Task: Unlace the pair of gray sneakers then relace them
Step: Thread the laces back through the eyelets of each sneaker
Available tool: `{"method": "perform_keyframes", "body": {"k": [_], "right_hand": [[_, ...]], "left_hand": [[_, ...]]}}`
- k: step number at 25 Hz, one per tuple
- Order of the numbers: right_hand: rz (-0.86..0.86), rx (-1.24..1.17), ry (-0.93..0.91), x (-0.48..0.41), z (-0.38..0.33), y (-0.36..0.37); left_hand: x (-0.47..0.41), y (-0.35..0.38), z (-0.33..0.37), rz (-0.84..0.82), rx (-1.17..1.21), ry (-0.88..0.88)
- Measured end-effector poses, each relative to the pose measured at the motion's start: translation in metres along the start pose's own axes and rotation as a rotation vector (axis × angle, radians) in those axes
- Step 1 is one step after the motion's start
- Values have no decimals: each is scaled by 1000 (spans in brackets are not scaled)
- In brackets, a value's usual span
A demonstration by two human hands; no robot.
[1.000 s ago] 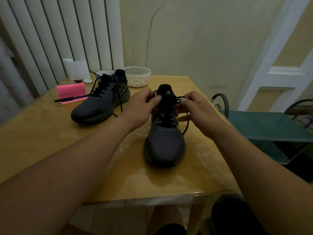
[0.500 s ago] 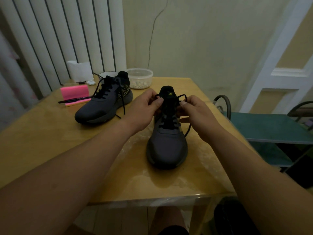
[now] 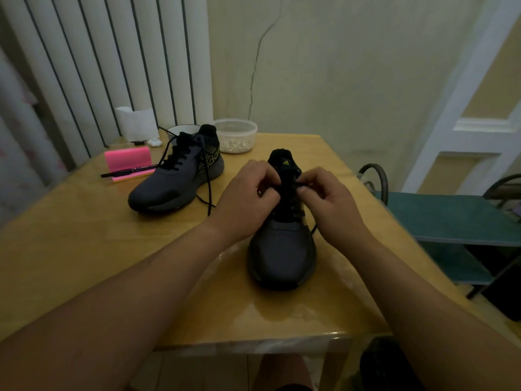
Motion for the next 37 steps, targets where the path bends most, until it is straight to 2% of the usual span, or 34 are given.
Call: {"method": "perform_keyframes", "body": {"k": [2, 5, 11, 15, 20, 22, 25, 30, 34, 37], "right_hand": [[66, -61, 80, 2, 8, -2], [152, -107, 218, -8, 16, 0], [53, -76, 280, -23, 11, -1], [-58, 41, 234, -34, 4, -5], [-116, 231, 78, -42, -5, -6], [-133, 260, 75, -44, -4, -7], [-171, 151, 195, -49, -3, -7], [-226, 15, 236, -42, 3, -8], [-187, -251, 361, -36, 21, -6], [-157, -366, 397, -29, 25, -4]], "left_hand": [[1, -1, -1, 6, 31, -34], [-3, 1, -14, 65, 31, -223], [-16, 1, -27, 33, 186, -412], [-26, -4, -23, -87, -3, -258], [-27, -4, -20, -50, -69, -108], [-27, -5, -18, -13, -83, -106], [-37, -11, -19, 41, -64, -201], [-33, -6, -26, -63, 36, -265], [-25, -5, -39, -49, 79, -305], [-22, -5, -39, -41, 84, -310]]}}
Point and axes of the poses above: each hand's wrist, its own x-axis away from the middle knuckle, its own y-axis out of the palm, z = x × y, the point moved 5 cm from there along -x, towards the middle knuckle, and after that the axes turned 9 degrees about z, right-handed, at the moved point
